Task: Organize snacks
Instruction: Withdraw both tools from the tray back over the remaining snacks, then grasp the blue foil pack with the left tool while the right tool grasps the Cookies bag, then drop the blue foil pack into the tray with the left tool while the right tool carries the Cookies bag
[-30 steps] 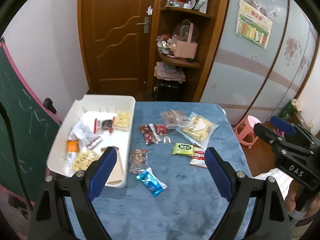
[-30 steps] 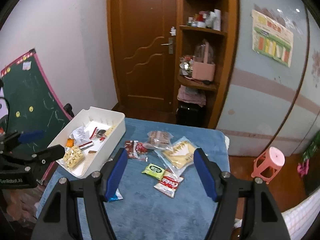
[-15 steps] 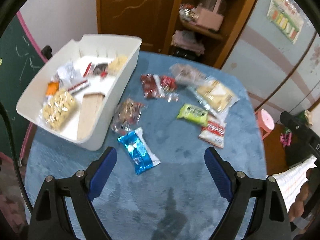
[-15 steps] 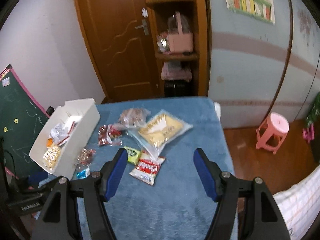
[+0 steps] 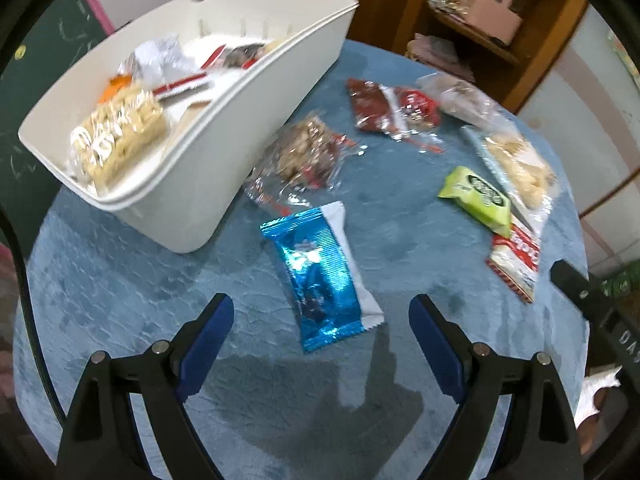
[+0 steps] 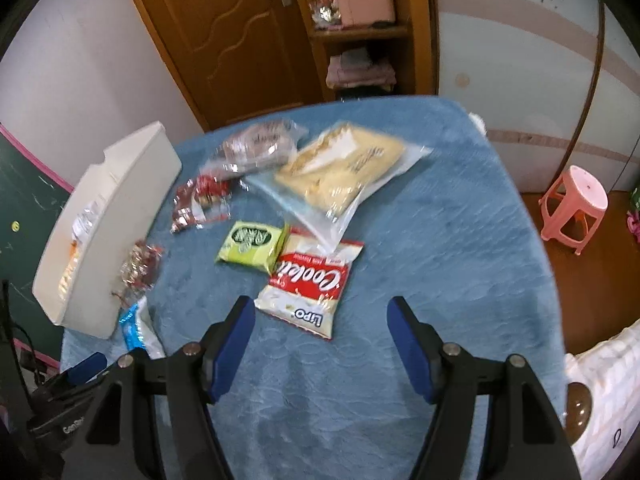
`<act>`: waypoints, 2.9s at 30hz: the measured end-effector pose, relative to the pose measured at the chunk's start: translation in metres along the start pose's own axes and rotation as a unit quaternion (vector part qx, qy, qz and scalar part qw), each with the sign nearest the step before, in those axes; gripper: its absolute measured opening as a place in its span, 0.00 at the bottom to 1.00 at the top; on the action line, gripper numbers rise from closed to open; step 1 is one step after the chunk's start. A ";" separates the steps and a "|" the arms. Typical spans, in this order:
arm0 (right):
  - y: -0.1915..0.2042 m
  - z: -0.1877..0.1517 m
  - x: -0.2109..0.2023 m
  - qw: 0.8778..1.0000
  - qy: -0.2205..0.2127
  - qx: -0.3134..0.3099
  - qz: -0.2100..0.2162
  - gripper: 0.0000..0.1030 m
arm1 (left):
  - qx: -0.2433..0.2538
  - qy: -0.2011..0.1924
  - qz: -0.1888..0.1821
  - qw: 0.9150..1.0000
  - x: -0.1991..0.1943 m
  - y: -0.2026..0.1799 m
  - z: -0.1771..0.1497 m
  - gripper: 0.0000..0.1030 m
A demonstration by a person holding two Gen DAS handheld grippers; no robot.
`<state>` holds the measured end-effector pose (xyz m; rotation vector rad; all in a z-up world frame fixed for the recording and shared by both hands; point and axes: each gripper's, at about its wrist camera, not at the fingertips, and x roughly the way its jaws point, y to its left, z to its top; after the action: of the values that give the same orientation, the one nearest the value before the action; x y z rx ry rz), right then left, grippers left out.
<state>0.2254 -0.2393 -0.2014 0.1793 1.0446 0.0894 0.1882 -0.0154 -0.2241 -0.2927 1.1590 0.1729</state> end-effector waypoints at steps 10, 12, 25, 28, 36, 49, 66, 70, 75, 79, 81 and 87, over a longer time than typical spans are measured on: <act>0.014 0.001 0.043 0.999 0.025 0.033 -0.003 0.67 | -0.022 0.001 0.018 1.000 0.028 0.001 0.006 0.86; 0.020 0.001 0.049 0.999 0.022 0.027 -0.019 0.67 | -0.016 -0.010 0.029 0.999 0.031 -0.002 0.005 0.86; 0.048 -0.008 0.059 0.995 -0.008 -0.018 -0.102 0.66 | -0.009 -0.034 0.088 0.996 0.040 -0.032 0.003 0.86; 0.042 -0.011 0.054 0.995 -0.009 -0.011 -0.095 0.58 | -0.011 -0.037 0.086 0.996 0.037 -0.036 0.002 0.78; 0.024 -0.020 0.023 0.997 -0.017 0.006 -0.076 0.49 | 0.026 -0.034 0.035 0.998 0.019 -0.045 -0.006 0.30; 0.041 -0.051 -0.064 0.996 -0.080 -0.024 -0.007 0.49 | 0.075 -0.080 -0.080 0.991 -0.067 -0.015 -0.016 0.29; 0.113 -0.063 -0.159 0.982 -0.159 -0.091 0.048 0.49 | 0.122 -0.155 -0.077 0.977 -0.184 0.054 -0.001 0.29; 0.141 -0.057 -0.167 0.978 -0.166 -0.113 0.058 0.49 | 0.140 -0.178 -0.055 0.972 -0.205 0.068 0.011 0.29; 0.174 -0.037 -0.173 0.975 -0.166 -0.124 0.078 0.49 | 0.154 -0.216 -0.034 0.963 -0.234 0.084 0.037 0.29; 0.198 -0.013 -0.179 0.971 -0.173 -0.132 0.097 0.49 | 0.159 -0.235 -0.009 0.959 -0.247 0.098 0.062 0.30; 0.212 0.003 -0.184 0.969 -0.179 -0.131 0.108 0.49 | 0.158 -0.230 -0.005 0.960 -0.248 0.104 0.077 0.30; 0.258 0.044 -0.186 0.961 -0.204 -0.150 0.114 0.49 | 0.162 -0.235 0.034 0.958 -0.239 0.116 0.131 0.30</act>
<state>0.1733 -0.0201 0.0275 0.0367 0.5846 0.4017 0.1755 0.1397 0.0282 0.0791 0.7088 0.1021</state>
